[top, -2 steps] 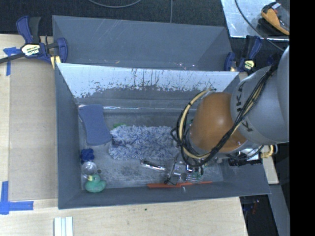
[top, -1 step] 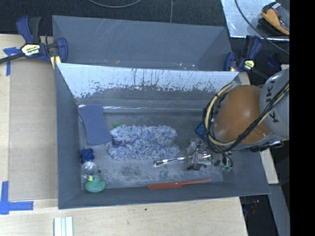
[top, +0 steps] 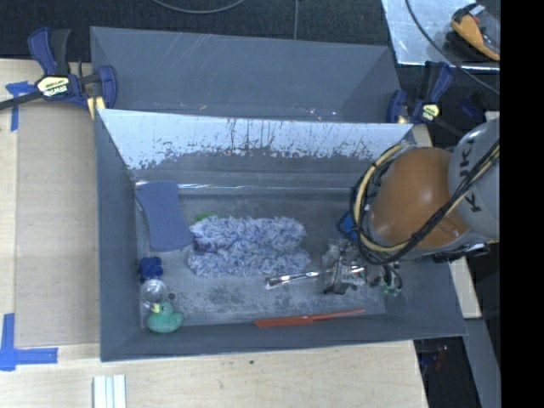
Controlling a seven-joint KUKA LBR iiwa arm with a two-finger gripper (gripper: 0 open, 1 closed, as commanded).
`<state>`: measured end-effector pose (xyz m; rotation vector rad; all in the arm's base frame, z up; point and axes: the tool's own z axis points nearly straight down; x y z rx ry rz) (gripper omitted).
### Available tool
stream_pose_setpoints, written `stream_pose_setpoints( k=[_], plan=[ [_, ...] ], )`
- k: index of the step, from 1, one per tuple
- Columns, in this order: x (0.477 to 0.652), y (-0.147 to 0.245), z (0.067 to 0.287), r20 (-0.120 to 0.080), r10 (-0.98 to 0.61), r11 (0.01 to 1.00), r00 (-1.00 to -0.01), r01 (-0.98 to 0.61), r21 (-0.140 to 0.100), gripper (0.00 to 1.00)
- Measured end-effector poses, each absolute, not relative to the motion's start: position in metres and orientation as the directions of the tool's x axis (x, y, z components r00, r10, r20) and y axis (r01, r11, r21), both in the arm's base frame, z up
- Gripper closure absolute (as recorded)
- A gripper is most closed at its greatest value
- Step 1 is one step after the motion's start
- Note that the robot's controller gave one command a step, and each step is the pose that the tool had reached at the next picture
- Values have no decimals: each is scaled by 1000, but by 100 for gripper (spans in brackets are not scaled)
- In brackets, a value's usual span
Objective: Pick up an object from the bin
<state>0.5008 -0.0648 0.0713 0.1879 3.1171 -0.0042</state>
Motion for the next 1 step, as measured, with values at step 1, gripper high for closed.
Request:
stream_pose_setpoints(
  k=[1],
  plan=[
    [497,-64,107,-7,121,993,-993,121,-1,100]
  ],
)
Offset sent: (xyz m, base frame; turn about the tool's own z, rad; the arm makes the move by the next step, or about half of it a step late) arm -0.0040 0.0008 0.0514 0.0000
